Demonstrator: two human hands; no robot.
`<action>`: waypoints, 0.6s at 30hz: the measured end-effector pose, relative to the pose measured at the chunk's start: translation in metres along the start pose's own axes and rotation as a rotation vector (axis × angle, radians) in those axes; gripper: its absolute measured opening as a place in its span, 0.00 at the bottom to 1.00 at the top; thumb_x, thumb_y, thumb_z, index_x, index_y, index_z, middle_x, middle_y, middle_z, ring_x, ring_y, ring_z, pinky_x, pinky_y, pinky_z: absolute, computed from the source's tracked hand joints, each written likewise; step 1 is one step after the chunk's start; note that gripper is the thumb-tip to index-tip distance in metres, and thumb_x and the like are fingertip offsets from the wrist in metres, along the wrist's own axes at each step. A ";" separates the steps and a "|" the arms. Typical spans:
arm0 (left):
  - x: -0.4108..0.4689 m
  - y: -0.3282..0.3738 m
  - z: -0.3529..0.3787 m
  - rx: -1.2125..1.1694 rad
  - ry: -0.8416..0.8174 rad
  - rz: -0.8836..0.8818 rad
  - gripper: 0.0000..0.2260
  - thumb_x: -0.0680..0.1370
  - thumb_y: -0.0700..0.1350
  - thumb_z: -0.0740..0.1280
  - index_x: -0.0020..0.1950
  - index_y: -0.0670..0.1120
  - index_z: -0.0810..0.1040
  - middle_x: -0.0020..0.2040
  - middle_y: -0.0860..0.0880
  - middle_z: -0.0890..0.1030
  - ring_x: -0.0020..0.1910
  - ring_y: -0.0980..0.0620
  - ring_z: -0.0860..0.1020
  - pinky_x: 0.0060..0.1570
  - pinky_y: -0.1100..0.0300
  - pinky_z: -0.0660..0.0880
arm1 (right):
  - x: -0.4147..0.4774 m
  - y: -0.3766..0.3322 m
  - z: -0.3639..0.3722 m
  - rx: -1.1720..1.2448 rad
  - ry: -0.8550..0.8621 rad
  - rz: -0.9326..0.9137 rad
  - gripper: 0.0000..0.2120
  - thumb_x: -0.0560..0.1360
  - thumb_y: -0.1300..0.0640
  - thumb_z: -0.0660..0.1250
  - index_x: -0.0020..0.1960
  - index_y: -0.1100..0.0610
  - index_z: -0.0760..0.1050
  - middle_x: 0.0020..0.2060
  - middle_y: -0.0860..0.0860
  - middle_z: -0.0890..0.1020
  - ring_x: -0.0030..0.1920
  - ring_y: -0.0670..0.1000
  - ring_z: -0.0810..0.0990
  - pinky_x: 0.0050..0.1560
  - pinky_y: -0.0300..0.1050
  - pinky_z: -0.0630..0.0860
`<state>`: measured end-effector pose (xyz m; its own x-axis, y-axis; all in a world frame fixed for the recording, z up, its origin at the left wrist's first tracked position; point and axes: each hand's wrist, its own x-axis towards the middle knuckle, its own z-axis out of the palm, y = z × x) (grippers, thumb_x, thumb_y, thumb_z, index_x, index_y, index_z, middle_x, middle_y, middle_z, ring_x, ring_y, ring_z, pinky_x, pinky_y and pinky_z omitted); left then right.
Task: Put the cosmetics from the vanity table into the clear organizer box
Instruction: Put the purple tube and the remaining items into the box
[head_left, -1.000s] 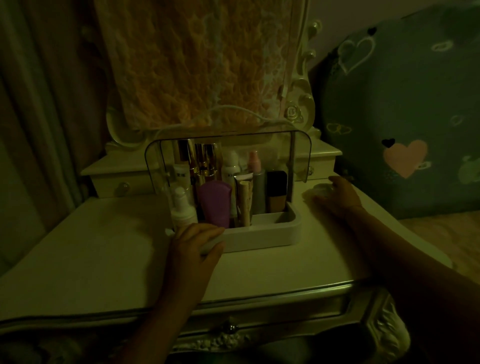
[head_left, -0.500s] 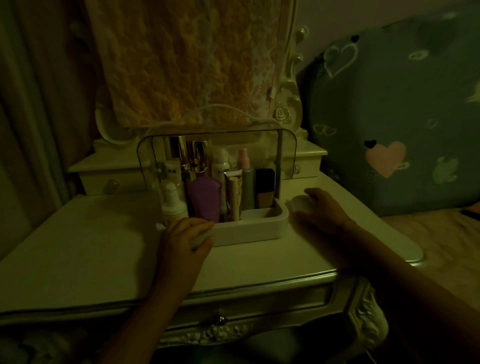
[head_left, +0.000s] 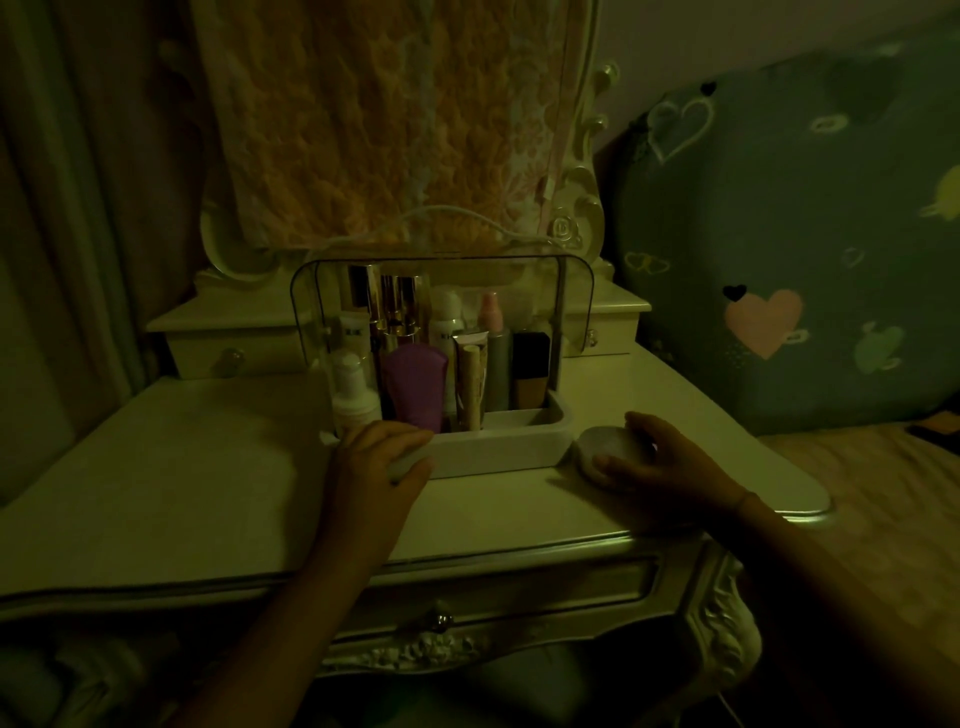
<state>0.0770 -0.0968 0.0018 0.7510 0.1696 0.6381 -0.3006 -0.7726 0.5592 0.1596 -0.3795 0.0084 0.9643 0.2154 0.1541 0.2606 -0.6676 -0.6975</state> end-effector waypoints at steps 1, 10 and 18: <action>0.000 0.000 0.000 0.000 -0.004 0.002 0.11 0.69 0.35 0.72 0.51 0.42 0.82 0.48 0.47 0.79 0.52 0.48 0.74 0.56 0.54 0.68 | 0.001 0.000 0.000 -0.037 0.007 0.026 0.35 0.69 0.51 0.71 0.70 0.62 0.61 0.68 0.59 0.67 0.67 0.57 0.68 0.65 0.47 0.65; 0.000 -0.003 0.001 0.008 0.000 0.009 0.11 0.69 0.37 0.72 0.51 0.43 0.82 0.48 0.46 0.79 0.52 0.47 0.74 0.55 0.54 0.69 | 0.001 -0.010 0.001 -0.029 0.013 0.021 0.35 0.65 0.50 0.74 0.66 0.55 0.63 0.65 0.56 0.70 0.60 0.55 0.71 0.51 0.43 0.69; 0.000 -0.003 0.002 0.008 0.004 0.011 0.12 0.69 0.36 0.72 0.51 0.43 0.81 0.48 0.48 0.78 0.52 0.50 0.72 0.55 0.58 0.65 | -0.011 -0.018 -0.008 0.390 0.035 0.028 0.24 0.66 0.59 0.74 0.58 0.51 0.71 0.54 0.56 0.76 0.52 0.57 0.76 0.50 0.56 0.79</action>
<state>0.0787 -0.0957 -0.0010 0.7454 0.1637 0.6462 -0.3039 -0.7794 0.5479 0.1444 -0.3753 0.0251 0.9736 0.1717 0.1501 0.2027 -0.3501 -0.9145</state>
